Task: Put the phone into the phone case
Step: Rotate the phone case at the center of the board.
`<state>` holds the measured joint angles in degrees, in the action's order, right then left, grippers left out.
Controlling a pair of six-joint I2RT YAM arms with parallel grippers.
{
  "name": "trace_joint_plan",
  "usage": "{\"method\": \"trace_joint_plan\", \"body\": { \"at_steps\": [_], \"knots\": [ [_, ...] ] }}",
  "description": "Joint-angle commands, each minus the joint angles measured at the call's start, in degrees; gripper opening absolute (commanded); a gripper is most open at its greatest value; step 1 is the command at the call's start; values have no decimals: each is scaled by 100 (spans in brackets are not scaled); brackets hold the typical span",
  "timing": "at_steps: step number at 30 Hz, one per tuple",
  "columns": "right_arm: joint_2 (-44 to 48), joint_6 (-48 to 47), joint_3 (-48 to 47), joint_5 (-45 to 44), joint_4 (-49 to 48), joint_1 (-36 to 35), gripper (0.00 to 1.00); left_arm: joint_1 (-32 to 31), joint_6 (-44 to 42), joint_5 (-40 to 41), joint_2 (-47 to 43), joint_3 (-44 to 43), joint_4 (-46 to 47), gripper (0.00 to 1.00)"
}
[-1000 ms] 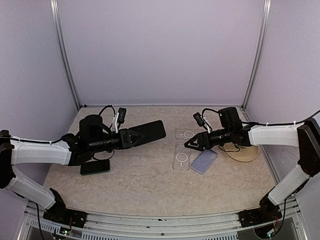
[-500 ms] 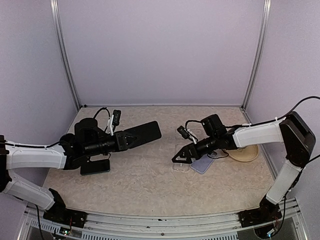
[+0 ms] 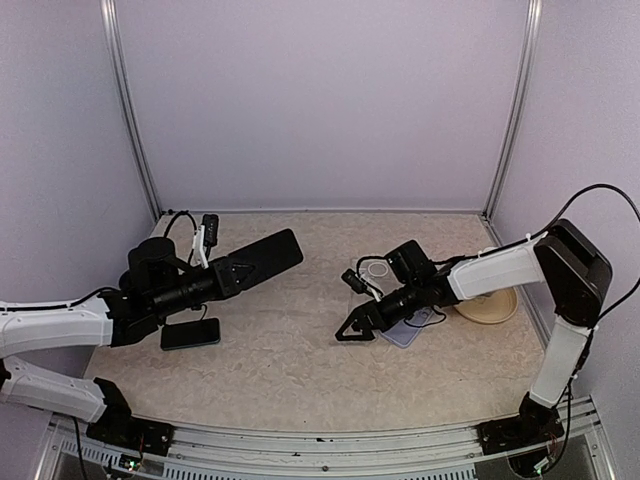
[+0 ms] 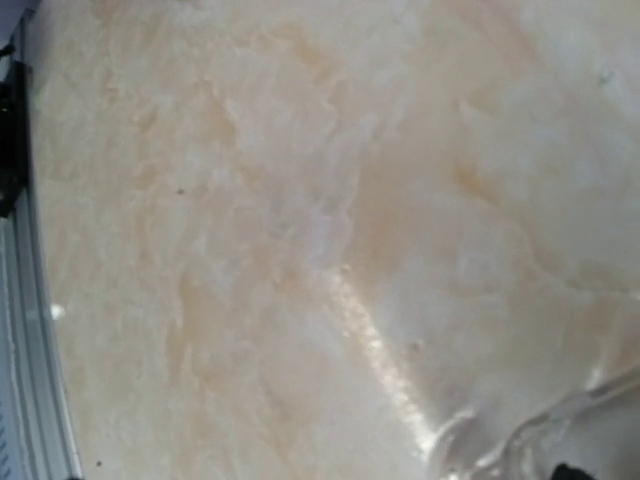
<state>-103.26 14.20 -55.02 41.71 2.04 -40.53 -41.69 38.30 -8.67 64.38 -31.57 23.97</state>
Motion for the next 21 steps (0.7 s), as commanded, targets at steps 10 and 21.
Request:
{"method": "trace_joint_plan", "body": {
  "at_steps": [10,21],
  "knots": [
    [-448,-65,-492,-315,293,-159,100,56,-115,277,-189,140,319,0],
    [-651,-136,-660,-491,405,-313,100,65,-157,405,-276,206,335,0]
  ]
}}
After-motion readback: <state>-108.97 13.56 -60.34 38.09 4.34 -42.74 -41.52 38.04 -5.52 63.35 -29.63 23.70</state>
